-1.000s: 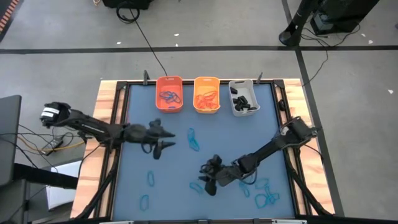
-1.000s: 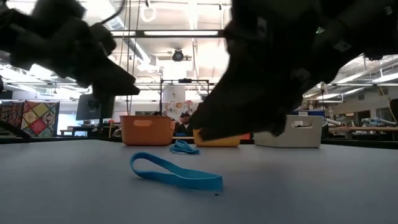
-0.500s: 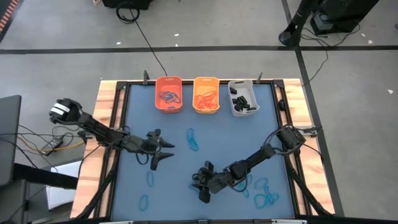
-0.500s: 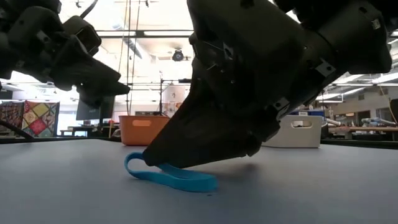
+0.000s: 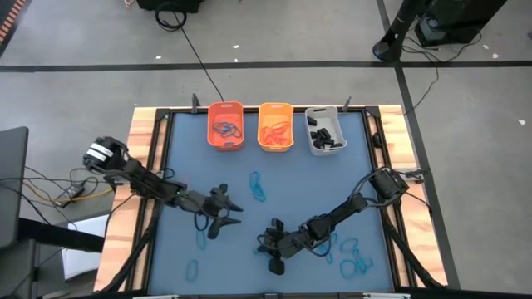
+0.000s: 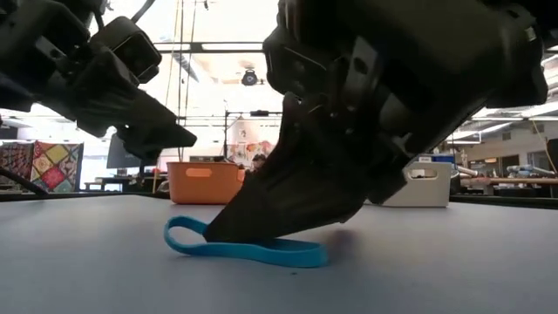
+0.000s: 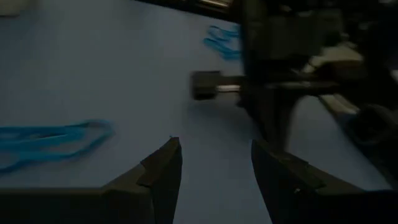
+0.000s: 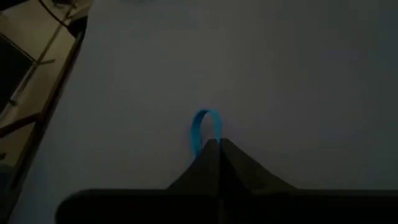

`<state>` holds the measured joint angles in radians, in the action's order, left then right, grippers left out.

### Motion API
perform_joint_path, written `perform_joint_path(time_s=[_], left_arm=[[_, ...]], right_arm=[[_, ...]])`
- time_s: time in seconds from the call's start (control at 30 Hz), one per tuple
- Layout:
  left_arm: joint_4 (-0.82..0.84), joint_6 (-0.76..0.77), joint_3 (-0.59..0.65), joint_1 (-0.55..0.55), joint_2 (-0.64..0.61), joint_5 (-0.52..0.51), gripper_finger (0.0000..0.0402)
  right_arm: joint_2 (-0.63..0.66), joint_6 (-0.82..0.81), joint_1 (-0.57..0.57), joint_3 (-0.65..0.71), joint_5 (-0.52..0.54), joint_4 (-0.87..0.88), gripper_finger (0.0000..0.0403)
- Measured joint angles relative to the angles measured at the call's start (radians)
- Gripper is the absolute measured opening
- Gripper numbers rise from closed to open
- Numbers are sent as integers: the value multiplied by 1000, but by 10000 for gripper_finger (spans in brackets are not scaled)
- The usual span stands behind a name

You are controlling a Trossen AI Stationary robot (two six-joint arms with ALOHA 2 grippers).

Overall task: Sort rubber bands into baskets
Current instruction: Put the blue rubber band into the orange bin

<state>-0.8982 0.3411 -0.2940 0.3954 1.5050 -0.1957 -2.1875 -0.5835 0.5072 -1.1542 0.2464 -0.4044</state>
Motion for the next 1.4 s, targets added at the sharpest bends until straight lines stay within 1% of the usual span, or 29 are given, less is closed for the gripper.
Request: perform_joint_path(time_s=[0.07,0.17,0.4,0.57,0.77,0.93,1.03,1.13,1.27,1.4], left_arm=[[0,3,-20,2,26,39,197],[-1,5,-50,13,68,53,197],[-3,5,-126,20,146,51,197],[-2,7,-189,19,205,47,197],[-3,5,-256,17,257,47,197],[-3,5,-287,17,265,46,197],[8,8,-297,16,265,41,195],[16,26,-297,10,265,40,170],[51,87,-297,-15,265,40,109],[66,86,-297,-41,265,55,58]], right_arm=[[7,0,1,0,-1,15,16],[43,9,2,1,28,84,10],[161,29,2,2,236,258,7],[203,47,0,2,319,300,5],[209,67,-8,0,359,313,5],[209,86,-8,1,364,318,5],[209,87,-2,1,391,320,5],[209,100,-2,1,392,324,5],[209,116,-2,1,391,323,5],[209,119,-2,0,406,322,6]])
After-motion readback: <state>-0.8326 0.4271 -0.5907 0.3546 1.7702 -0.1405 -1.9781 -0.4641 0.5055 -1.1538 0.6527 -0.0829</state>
